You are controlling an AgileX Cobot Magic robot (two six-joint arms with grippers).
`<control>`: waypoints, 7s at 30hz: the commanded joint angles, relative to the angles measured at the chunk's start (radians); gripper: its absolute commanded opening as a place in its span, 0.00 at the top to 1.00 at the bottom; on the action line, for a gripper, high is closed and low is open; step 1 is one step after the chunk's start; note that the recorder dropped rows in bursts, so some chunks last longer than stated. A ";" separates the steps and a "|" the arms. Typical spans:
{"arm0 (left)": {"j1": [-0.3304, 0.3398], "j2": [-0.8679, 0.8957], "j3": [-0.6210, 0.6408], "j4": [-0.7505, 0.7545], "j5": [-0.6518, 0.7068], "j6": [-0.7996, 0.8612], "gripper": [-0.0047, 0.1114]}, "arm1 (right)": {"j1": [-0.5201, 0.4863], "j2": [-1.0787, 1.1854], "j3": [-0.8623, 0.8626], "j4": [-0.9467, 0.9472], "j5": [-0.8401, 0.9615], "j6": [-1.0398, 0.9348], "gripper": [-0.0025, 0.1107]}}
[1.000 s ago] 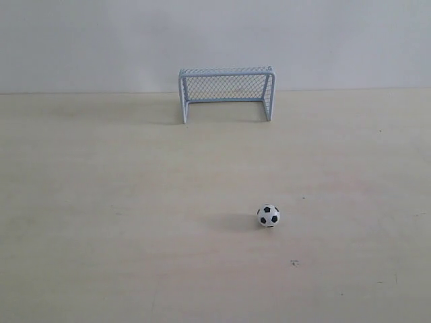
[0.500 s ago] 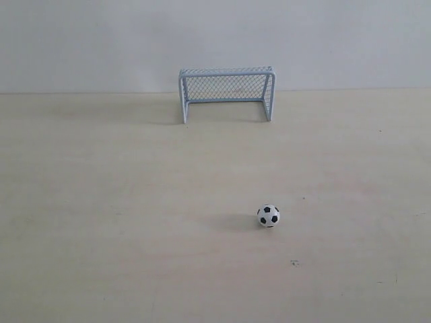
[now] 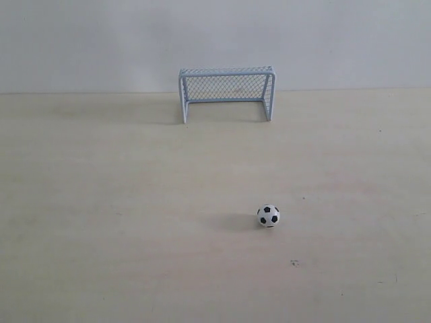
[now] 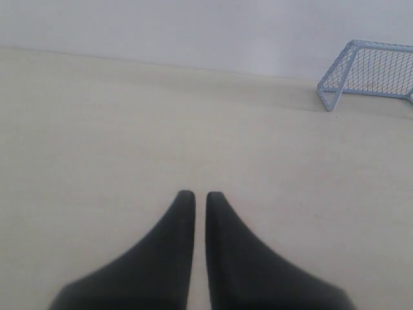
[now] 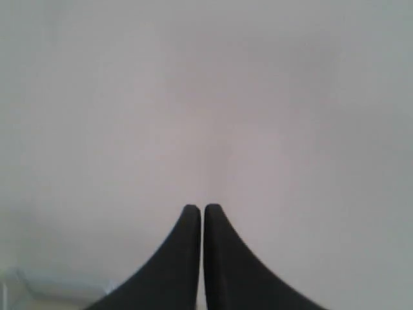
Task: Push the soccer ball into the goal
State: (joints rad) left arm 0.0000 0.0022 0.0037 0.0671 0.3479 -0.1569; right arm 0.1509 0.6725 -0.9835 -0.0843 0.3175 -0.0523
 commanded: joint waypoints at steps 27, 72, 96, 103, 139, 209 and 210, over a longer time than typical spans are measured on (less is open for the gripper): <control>0.002 -0.002 -0.004 -0.005 -0.008 -0.008 0.91 | 0.221 0.932 -0.084 0.391 0.708 -1.455 0.98; 0.002 -0.002 -0.004 -0.005 -0.008 -0.008 0.91 | 0.399 1.119 -0.084 0.270 0.526 -1.217 0.98; 0.002 -0.002 -0.004 -0.005 -0.008 -0.008 0.91 | 0.399 1.122 0.015 0.303 0.311 -1.238 0.98; 0.002 -0.002 -0.004 -0.005 -0.008 -0.008 0.91 | 0.416 1.160 0.017 0.301 0.306 -1.238 0.98; 0.002 -0.002 -0.004 -0.005 -0.008 -0.008 0.91 | 0.436 1.144 0.016 0.276 0.397 -1.236 0.98; 0.002 -0.002 -0.004 -0.005 -0.008 -0.008 0.91 | 0.399 0.377 0.194 0.332 0.603 -0.532 0.98; 0.002 -0.002 -0.004 -0.005 -0.008 -0.008 0.91 | 0.399 0.355 0.194 0.364 0.623 -0.507 0.98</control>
State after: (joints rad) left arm 0.0000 0.0022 0.0037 0.0671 0.3449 -0.1569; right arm 0.5476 1.0666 -0.7963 0.2206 0.9006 -0.5983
